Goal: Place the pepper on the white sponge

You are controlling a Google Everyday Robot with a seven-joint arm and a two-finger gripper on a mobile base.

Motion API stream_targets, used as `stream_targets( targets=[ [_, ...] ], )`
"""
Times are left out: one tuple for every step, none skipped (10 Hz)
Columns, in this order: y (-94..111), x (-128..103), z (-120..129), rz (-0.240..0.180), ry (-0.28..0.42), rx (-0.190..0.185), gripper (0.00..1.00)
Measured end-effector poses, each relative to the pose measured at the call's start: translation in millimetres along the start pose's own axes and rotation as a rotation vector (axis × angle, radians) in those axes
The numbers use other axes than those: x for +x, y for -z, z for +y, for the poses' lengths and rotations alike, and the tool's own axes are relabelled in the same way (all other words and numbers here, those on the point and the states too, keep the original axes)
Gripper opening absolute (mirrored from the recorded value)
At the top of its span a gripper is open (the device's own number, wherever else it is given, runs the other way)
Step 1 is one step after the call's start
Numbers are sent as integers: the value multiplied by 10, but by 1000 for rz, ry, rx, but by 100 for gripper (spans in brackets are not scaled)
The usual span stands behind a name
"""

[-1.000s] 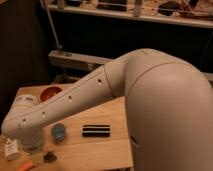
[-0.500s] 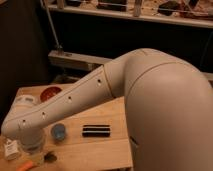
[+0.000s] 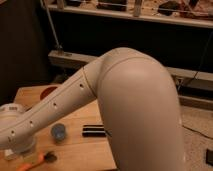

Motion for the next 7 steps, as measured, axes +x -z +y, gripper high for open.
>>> stream_targets(
  targets=[
    [-73,-64,10,-2,11,-9,65],
    [-140,-111,37,-3,18,-23,65],
    [-196,-144,64,-7,27,-36,65],
    [-274,-194,122,-12,42,-60,65],
    [-330,-222,173,-15,53,-80,65],
    [-378,-229,218,-15,62,-97,65],
    [-439,-222,279,-12,71,-119,65]
  ],
)
